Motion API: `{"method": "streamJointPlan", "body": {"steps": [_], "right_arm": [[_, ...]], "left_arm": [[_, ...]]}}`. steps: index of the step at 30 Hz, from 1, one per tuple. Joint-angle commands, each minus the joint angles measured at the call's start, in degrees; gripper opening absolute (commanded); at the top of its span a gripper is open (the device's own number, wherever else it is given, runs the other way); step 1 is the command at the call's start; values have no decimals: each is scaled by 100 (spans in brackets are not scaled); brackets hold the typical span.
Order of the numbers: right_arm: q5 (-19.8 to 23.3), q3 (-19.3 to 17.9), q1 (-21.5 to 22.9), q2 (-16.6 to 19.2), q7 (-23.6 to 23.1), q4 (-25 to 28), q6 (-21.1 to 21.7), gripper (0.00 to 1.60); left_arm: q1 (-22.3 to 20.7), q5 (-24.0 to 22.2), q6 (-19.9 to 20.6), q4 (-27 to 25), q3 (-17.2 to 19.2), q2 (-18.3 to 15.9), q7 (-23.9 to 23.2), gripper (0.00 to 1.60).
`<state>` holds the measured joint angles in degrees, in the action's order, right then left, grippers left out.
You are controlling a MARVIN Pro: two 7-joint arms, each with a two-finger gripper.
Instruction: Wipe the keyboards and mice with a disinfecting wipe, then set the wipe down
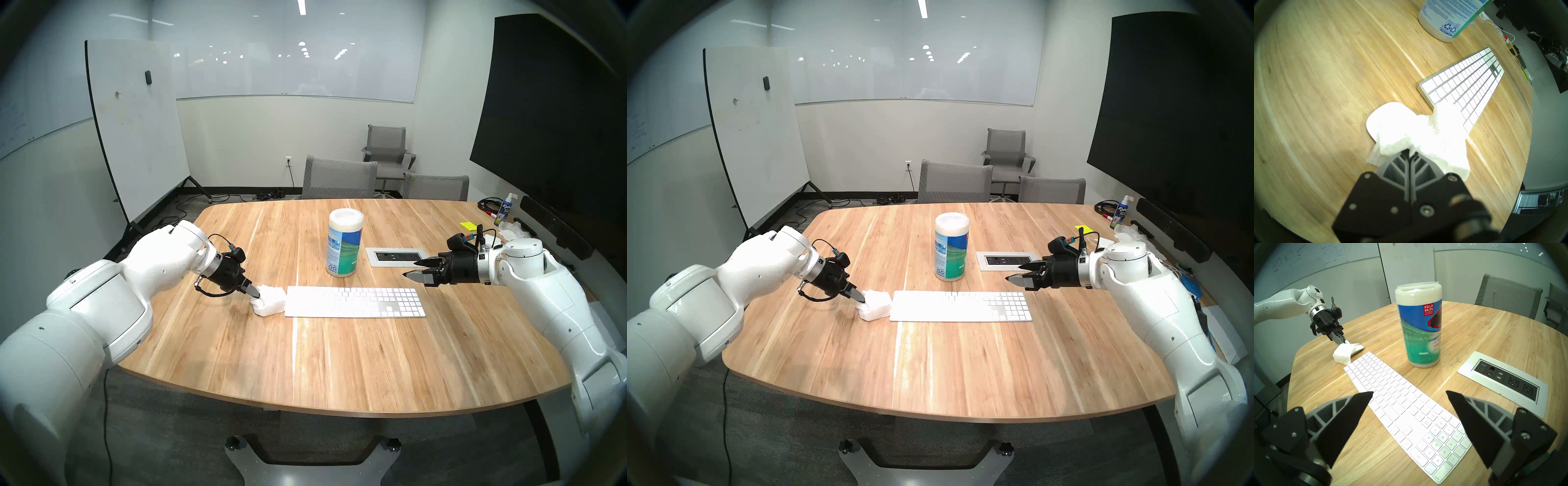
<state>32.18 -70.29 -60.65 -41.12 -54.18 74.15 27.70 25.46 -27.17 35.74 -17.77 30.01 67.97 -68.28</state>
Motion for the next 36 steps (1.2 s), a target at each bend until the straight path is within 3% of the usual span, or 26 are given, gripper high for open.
{"method": "streamJointPlan", "body": {"steps": [1, 18, 36], "right_arm": [[18, -70, 106, 10, 13, 32, -13, 160], [18, -70, 106, 9, 13, 32, -13, 160], [17, -69, 105, 10, 12, 33, -14, 160]], "left_arm": [[-288, 27, -46, 273, 6, 239, 25, 0], [-382, 31, -243, 891, 38, 516, 289, 0], [-459, -41, -355, 975, 174, 739, 716, 0]]}}
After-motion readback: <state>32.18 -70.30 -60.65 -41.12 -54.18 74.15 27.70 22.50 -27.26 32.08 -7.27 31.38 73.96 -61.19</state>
